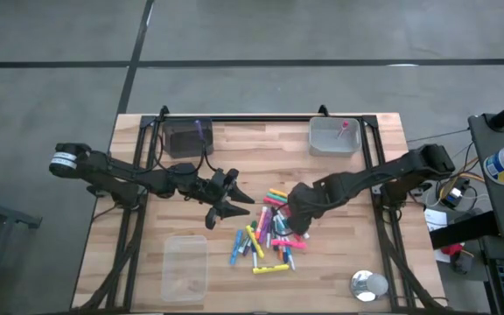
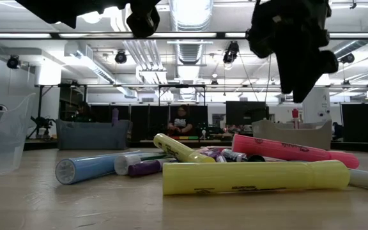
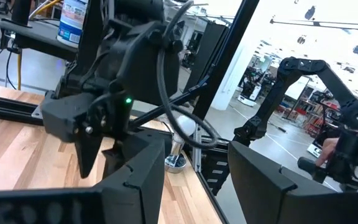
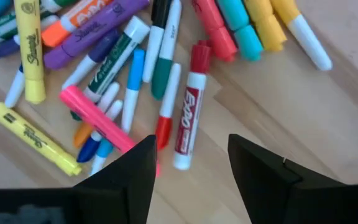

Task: Pick & Place Markers
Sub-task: Put the red marker pen into the gray bin

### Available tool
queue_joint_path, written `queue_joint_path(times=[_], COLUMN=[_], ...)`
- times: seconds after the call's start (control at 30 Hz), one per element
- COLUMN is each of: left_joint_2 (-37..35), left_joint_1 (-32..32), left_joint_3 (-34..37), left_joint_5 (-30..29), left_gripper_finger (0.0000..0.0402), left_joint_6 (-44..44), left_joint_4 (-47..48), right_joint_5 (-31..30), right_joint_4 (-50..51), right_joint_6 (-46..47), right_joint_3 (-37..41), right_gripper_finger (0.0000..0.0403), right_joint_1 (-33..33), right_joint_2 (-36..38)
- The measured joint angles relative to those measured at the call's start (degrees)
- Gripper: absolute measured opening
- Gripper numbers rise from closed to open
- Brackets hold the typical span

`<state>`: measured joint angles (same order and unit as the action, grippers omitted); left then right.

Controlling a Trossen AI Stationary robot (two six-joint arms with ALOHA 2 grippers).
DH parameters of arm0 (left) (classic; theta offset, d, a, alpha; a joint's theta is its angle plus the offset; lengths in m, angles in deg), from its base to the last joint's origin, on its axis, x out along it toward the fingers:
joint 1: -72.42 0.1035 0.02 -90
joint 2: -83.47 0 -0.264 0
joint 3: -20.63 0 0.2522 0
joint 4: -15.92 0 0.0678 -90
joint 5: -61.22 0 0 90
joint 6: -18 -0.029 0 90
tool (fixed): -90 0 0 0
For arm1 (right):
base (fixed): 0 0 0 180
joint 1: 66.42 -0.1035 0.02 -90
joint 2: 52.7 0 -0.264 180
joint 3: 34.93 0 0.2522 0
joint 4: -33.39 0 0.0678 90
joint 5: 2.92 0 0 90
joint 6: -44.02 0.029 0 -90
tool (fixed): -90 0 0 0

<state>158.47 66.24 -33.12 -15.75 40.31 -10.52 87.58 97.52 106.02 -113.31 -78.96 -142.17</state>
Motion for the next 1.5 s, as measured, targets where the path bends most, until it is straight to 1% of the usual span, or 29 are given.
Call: queue_joint_path(times=[0.27, 0.57, 0.7, 0.87, 1.03, 1.17, 1.27, 1.5], left_joint_2=[0.0, 0.0, 0.0, 0.0, 0.0, 0.0, 0.0, 0.0], left_joint_1=[0.0, 0.0, 0.0, 0.0, 0.0, 0.0, 0.0, 0.0], left_joint_3=[0.0, 0.0, 0.0, 0.0, 0.0, 0.0, 0.0, 0.0], left_joint_5=[0.0, 0.0, 0.0, 0.0, 0.0, 0.0, 0.0, 0.0], left_gripper_finger=[0.0170, 0.0170, 0.0170, 0.0170, 0.0170, 0.0170, 0.0170, 0.0170], left_joint_6=[0.0, 0.0, -0.1, -0.2, -0.2, -0.1, -0.1, -0.1], left_joint_4=[0.0, 0.0, 0.0, 0.0, 0.0, 0.1, 0.2, 0.2], right_joint_5=[1.0, 0.8, -1.5, -2.0, -2.2, -2.5, -2.6, -3.7], right_joint_4=[-7.8, -11.1, -11.7, -11.7, -6.8, -5.6, -5.1, -3.7], right_joint_6=[0.6, -0.2, -0.4, -0.8, -3.3, -4.3, -5.0, -4.2], right_joint_3=[5.8, 9.0, 9.3, 6.9, 1.9, -0.6, -1.5, -0.8], right_gripper_finger=[0.0187, 0.0187, 0.0187, 0.0187, 0.0187, 0.0187, 0.0187, 0.0187], right_joint_1=[0.0, -0.3, -1.2, -2.4, -2.6, -2.9, -2.9, -2.8], right_joint_2=[0.0, 0.0, -0.5, -4.5, -9.6, -12.1, -13.0, -13.5])
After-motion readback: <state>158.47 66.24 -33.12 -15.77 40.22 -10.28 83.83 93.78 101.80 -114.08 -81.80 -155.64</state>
